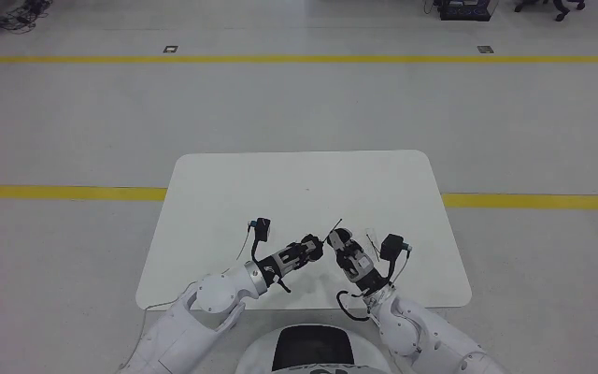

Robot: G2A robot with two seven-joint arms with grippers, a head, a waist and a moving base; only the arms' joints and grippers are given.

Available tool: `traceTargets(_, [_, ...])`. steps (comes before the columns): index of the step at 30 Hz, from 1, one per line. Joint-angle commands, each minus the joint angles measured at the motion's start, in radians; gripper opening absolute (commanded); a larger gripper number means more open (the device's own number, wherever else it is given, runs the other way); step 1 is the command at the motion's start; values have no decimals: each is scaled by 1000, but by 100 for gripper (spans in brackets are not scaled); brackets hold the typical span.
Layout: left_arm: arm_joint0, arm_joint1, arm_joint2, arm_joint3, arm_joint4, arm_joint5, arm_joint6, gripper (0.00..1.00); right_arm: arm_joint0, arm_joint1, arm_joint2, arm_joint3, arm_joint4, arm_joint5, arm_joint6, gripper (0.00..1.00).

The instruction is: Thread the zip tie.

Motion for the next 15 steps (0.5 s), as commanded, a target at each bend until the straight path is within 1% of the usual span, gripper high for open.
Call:
traceTargets(1, [0, 0, 0, 0, 0, 0, 0, 0, 0, 1, -1, 0, 1, 0, 2, 0])
traceTargets(5, [0, 0, 0, 0, 0, 0, 0, 0, -1, 3, -3, 1, 6, 0, 5, 0])
traceTargets(6, [0, 0, 0, 0, 0, 0, 0, 0, -2, 3, -3, -1, 14, 0, 7, 27])
traceTargets(7, [0, 0, 0, 0, 0, 0, 0, 0, -2, 4, -3, -1, 17, 0, 12, 100])
traceTargets(11, [0, 0, 0, 0, 0, 0, 0, 0, -14, 12, 10, -14, 12, 0, 11, 100])
traceTargets(15, [0, 0, 0, 0, 0, 0, 0, 0, -43, 30, 41, -37, 3, 0, -5, 100])
